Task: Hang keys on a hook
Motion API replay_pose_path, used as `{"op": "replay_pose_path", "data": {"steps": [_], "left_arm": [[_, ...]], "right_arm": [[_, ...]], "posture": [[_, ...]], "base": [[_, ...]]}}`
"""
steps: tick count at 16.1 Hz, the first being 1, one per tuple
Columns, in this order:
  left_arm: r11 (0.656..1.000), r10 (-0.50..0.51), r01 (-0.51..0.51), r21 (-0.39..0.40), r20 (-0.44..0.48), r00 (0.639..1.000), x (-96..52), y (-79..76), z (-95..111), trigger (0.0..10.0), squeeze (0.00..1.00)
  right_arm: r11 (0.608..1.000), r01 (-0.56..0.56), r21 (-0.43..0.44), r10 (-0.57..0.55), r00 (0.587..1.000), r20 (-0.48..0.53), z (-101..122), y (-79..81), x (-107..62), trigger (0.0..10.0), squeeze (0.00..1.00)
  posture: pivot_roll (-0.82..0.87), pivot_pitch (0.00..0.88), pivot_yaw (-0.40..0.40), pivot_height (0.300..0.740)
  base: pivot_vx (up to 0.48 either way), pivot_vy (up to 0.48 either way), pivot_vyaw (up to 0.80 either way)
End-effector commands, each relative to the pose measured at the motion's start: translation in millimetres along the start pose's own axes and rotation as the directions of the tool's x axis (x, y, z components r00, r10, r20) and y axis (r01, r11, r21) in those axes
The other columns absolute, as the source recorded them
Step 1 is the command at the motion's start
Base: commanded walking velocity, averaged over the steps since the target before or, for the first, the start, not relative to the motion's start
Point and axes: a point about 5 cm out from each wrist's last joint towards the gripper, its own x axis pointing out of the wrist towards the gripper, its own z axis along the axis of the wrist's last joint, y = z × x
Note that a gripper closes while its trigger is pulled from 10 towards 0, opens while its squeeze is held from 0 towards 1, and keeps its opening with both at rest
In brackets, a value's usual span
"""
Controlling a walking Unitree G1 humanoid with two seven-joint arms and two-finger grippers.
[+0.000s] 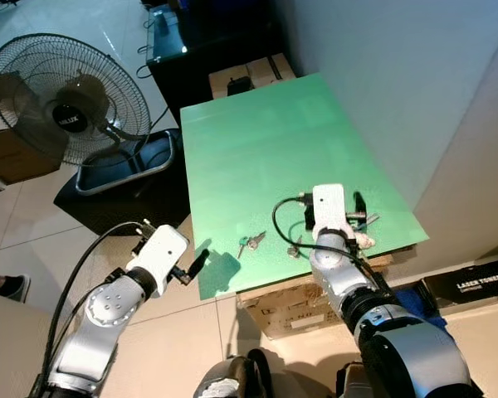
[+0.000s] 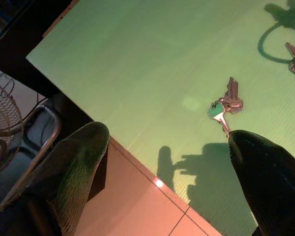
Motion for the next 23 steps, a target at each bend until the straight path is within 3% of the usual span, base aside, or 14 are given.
{"op": "replay_pose_path", "data": {"steps": [1,4,6,8,9,10,13,15,17,19,21,23], "left_arm": [[1.0,0.01,-0.01,-0.001,-0.023,1.0,-7.0,6.0,-4.1,10.0,0.0],[1.0,0.0,0.0,-0.002,-0.032,0.999,-11.1,3.6,-5.5,10.0,0.0],[1.0,-0.005,0.004,-0.005,-0.031,1.0,-11.5,1.2,-4.6,10.0,0.0],[1.0,-0.007,0.007,-0.009,-0.032,0.999,-9.8,0.3,-4.5,10.0,0.0],[1.0,-0.009,0.009,-0.016,-0.029,1.0,-8.4,-1.9,-4.3,10.0,0.0],[1.0,-0.013,0.013,-0.021,-0.027,1.0,-6.8,-3.7,-3.9,10.0,0.0],[0.999,-0.027,0.027,-0.03,-0.021,0.999,-3.4,-8.8,-2.0,10.0,0.0],[0.999,-0.032,0.031,-0.034,-0.023,0.999,-3.1,-9.7,-2.6,10.0,0.0],[0.999,-0.034,0.033,-0.038,-0.023,0.999,-1.6,-10.5,-2.4,10.0,0.0],[0.998,-0.041,0.041,-0.045,-0.016,0.999,2.3,-14.3,-0.3,10.0,0.0],[0.998,-0.043,0.043,-0.047,-0.015,0.999,2.2,-14.9,-0.6,10.0,0.0],[0.998,-0.046,0.045,-0.047,-0.016,0.999,2.1,-15.1,-1.4,10.0,0.0]], "right_arm": [[1.0,-0.025,-0.004,0.025,0.999,-0.047,-7.0,8.9,-6.1,10.0,0.0],[0.994,-0.049,-0.099,0.039,0.994,-0.103,-23.5,11.7,-13.4,10.0,0.0],[0.974,-0.064,-0.219,0.046,0.995,-0.087,-27.8,13.0,-16.1,10.0,0.0],[0.962,-0.072,-0.264,0.051,0.995,-0.085,-28.2,13.0,-15.8,10.0,0.0],[0.928,-0.077,-0.364,0.056,0.996,-0.069,-31.4,12.6,-17.1,10.0,0.0],[0.912,-0.096,-0.399,0.071,0.994,-0.078,-34.6,13.1,-18.5,10.0,0.0],[0.924,-0.075,-0.375,0.039,0.994,-0.104,-41.7,7.4,-19.3,10.0,0.0],[0.807,-0.068,-0.586,0.013,0.995,-0.097,-54.0,-1.9,-21.1,10.0,0.0],[0.733,-0.127,-0.668,0.054,0.99,-0.128,-63.1,-2.8,-24.5,10.0,0.0],[0.692,-0.15,-0.706,0.063,0.987,-0.148,-73.4,-8.6,-27.4,10.0,0.0],[0.68,-0.148,-0.718,0.048,0.986,-0.157,-77.9,-12.3,-28.7,10.0,0.0],[0.745,-0.113,-0.658,-0.005,0.984,-0.175,-82.6,-18.0,-29.9,10.0,0.0]], "posture": [[0.0,0.165,0.265,0.74],[0.0,0.179,0.274,0.74],[0.0,0.18,0.272,0.74],[-0.01,0.18,0.268,0.74],[-0.03,0.181,0.264,0.74],[-0.04,0.184,0.264,0.74],[-0.05,0.194,0.267,0.74],[-0.06,0.203,0.27,0.74],[-0.06,0.208,0.27,0.74],[-0.08,0.214,0.269,0.74],[-0.08,0.219,0.27,0.74],[-0.08,0.22,0.272,0.74]], "base": [[0.0,0.0,0.0],[0.0,0.0,0.0],[0.0,0.0,0.0],[0.0,0.0,0.0],[0.0,0.0,0.0],[0.0,0.0,0.0],[0.0,0.0,0.0],[0.0,0.0,0.0],[0.0,0.0,0.0],[0.0,0.0,0.0],[0.0,0.0,0.0],[0.0,0.0,0.0]]}}
